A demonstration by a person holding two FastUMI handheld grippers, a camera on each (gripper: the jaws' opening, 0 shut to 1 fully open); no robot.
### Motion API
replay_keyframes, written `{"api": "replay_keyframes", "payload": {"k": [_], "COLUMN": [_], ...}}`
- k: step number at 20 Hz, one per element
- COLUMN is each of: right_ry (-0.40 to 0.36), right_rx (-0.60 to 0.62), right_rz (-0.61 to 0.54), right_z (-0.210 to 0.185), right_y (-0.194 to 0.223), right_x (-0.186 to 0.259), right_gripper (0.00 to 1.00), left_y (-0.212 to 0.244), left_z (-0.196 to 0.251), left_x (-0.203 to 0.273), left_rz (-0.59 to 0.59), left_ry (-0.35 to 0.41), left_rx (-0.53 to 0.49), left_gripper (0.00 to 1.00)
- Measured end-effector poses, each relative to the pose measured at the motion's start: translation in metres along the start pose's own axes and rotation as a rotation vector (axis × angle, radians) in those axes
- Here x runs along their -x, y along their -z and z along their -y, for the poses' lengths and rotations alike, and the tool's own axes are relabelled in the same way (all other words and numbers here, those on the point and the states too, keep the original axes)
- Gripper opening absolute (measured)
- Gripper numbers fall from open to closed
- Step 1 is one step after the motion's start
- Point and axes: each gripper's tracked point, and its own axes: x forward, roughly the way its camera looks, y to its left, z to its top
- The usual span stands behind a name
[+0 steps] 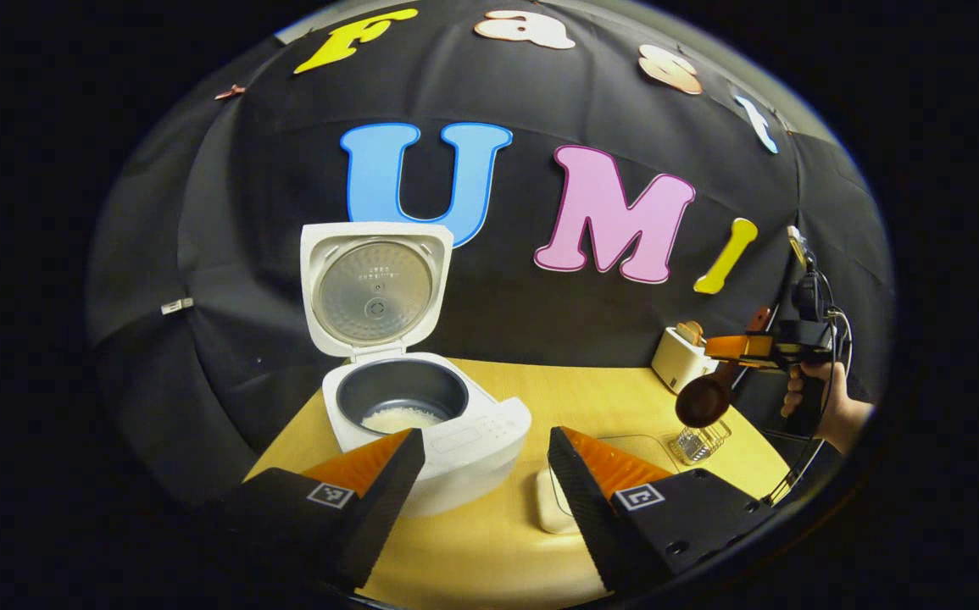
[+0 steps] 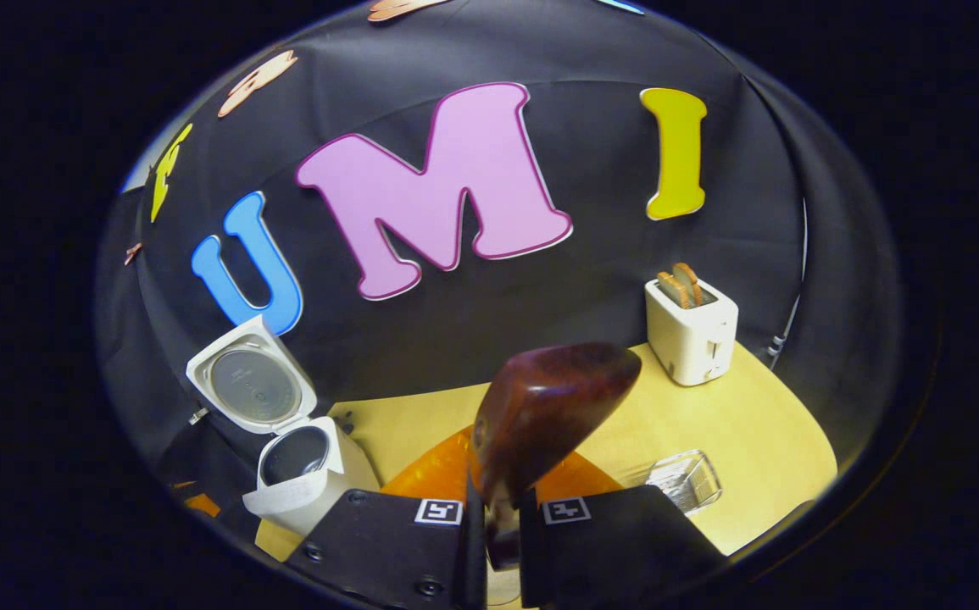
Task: Close the left gripper, press the button to open the rice cooker; take a wooden spoon from the chopstick holder with the right hand, scoop a spoonful of rice and pour it into the rice cooker, then put the wooden spoon back into the chopstick holder.
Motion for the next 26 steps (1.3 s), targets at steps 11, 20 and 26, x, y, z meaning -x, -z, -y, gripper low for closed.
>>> {"api": "replay_keyframes", "payload": {"k": [11,20,26], "right_ry": [0.127,0.146,0.114], "right_rx": [0.024,-0.055,-0.028], "right_rz": [-0.078,-0.262,-0.29], "right_z": [-0.025,-0.06,-0.085], "right_y": [0.121,0.204,0.212], "right_x": [-0.044,-0.059,-0.057], "right_gripper": [0.19,0.2,0.2], "left_y": [0.02,0.039,0.046], "left_z": [-0.031,-0.067,-0.097], "left_x": [0.0,0.013,0.02], "left_rz": [-0.054,-0.074,-0.075], "left_ry": [0.047,-0.013,-0.07], "left_rx": [-0.039,0.028,0.098], "left_gripper": [0.96,0.96,0.96]}}
